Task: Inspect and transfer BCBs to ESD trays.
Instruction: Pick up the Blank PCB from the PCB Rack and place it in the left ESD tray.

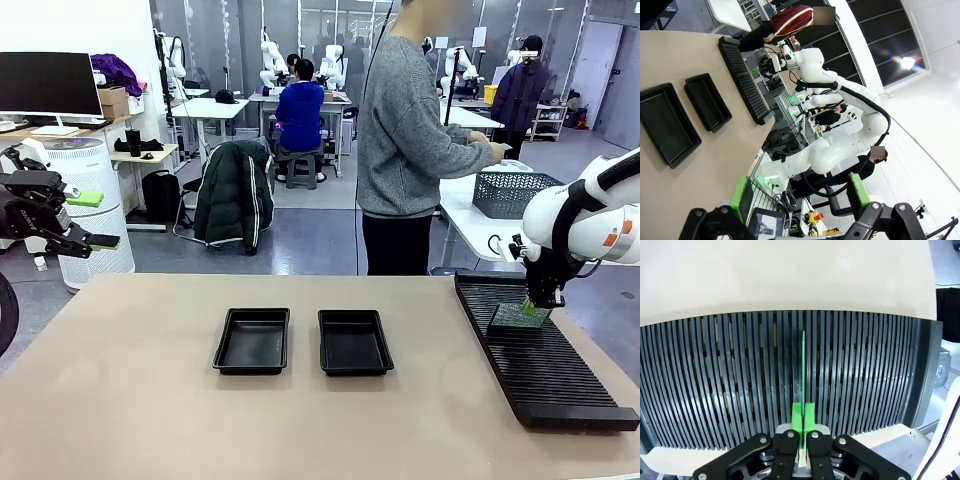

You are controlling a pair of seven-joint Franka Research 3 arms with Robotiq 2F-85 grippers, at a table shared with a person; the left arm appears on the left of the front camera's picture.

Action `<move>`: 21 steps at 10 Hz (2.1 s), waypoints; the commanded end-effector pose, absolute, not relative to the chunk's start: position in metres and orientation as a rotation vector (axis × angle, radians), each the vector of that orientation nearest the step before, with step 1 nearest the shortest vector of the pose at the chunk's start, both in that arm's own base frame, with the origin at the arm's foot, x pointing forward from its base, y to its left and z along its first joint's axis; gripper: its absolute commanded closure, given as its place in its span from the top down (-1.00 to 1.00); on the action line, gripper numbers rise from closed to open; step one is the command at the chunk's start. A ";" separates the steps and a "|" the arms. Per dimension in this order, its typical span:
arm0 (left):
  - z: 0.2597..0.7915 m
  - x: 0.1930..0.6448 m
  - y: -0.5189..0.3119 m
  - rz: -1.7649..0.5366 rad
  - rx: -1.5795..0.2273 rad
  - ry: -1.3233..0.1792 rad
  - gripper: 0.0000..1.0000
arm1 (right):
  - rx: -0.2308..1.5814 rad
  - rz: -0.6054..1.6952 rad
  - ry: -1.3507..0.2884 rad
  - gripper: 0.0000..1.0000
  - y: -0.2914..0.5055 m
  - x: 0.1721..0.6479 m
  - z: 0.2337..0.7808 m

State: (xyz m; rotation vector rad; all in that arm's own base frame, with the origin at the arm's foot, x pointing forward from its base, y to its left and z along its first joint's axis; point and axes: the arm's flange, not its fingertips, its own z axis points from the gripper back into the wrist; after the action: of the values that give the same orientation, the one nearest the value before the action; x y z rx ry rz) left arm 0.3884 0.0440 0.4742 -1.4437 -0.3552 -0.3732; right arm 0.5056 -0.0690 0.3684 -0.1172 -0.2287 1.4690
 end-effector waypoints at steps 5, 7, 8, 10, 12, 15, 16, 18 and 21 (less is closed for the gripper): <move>0.475 0.387 0.046 -0.372 -1.444 -0.355 1.00 | -0.117 1.470 -0.229 -1.00 -0.069 0.505 0.368; 0.475 0.387 0.046 -0.372 -1.444 -0.355 1.00 | -0.119 1.491 -0.218 -0.96 -0.069 0.506 0.374; 0.475 0.387 0.046 -0.372 -1.444 -0.355 1.00 | -0.122 1.504 -0.203 -0.96 -0.071 0.507 0.380; 0.475 0.387 0.046 -0.372 -1.444 -0.355 1.00 | -0.129 1.518 -0.177 -0.96 -0.073 0.509 0.395; 0.475 0.387 0.046 -0.372 -1.444 -0.355 1.00 | -0.132 1.526 -0.152 -0.96 -0.077 0.511 0.413; 0.475 0.387 0.046 -0.372 -1.444 -0.355 1.00 | -0.106 1.504 -0.135 -0.96 -0.079 0.500 0.459; 0.475 0.387 0.046 -0.372 -1.444 -0.355 1.00 | -0.076 1.488 -0.140 -0.96 -0.080 0.494 0.476; 0.475 0.387 0.046 -0.372 -1.444 -0.355 1.00 | -0.030 1.459 -0.132 -0.96 -0.078 0.485 0.505; 0.475 0.387 0.046 -0.372 -1.444 -0.355 1.00 | -0.028 1.426 -0.119 -0.96 -0.070 0.471 0.547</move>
State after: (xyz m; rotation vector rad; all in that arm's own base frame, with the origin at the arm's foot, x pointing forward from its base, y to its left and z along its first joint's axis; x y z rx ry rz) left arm 0.3884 0.0441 0.4741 -1.4436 -0.3552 -0.3730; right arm 0.4708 -0.0754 0.5375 -0.0202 -0.1388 1.4591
